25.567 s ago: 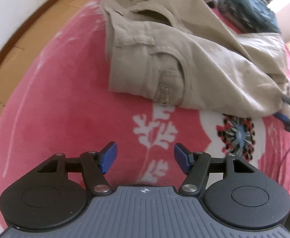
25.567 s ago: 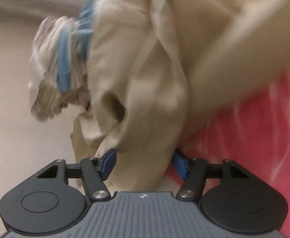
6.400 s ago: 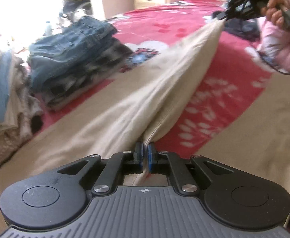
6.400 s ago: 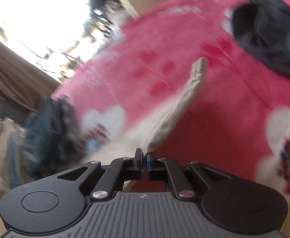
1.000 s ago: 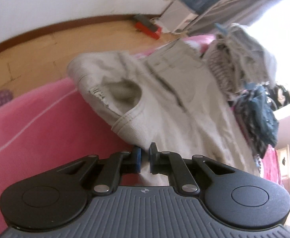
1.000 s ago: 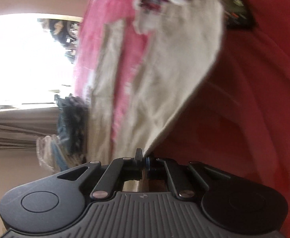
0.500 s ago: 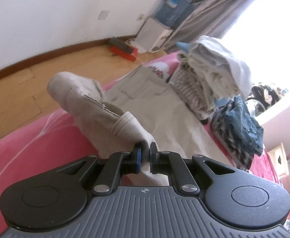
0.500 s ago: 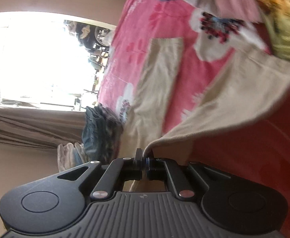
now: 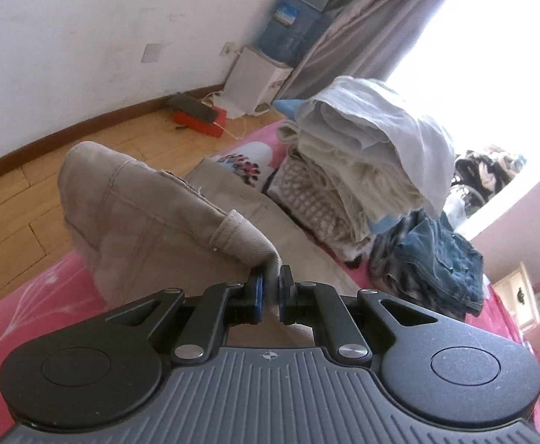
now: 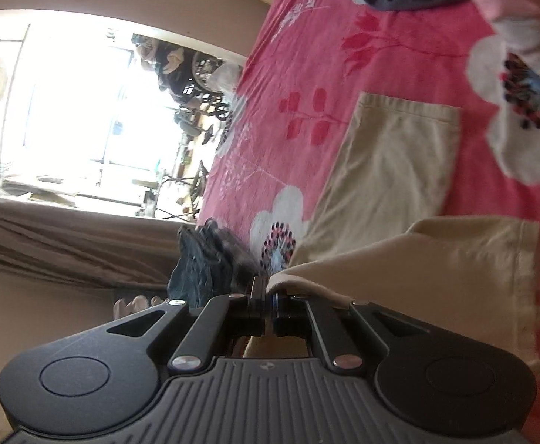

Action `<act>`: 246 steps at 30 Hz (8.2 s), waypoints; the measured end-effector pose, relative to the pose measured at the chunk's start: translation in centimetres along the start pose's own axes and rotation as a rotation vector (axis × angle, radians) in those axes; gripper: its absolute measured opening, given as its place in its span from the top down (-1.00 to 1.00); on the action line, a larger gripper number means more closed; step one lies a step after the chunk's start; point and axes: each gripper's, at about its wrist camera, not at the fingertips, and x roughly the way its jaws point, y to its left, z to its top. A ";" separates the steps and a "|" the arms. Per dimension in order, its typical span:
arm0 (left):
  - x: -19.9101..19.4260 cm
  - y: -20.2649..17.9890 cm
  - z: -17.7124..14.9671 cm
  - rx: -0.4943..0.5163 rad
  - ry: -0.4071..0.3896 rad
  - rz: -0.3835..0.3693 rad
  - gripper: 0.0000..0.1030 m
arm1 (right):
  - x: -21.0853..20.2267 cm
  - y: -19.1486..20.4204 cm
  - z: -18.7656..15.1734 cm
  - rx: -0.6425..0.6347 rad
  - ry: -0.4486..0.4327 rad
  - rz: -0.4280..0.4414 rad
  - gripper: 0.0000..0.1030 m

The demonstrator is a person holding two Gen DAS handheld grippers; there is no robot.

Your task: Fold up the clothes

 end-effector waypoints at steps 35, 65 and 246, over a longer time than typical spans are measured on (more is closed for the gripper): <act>15.0 2.1 6.5 -0.239 0.355 -0.250 0.06 | 14.2 2.1 2.5 -0.172 0.454 -0.035 -0.22; 10.1 11.4 -3.7 -0.441 0.095 -0.011 0.14 | 15.4 -9.9 -8.3 0.135 0.141 0.051 0.71; 14.1 -17.1 -20.6 0.936 0.303 0.003 -0.57 | 7.4 -6.3 10.8 -0.522 0.030 -0.652 0.84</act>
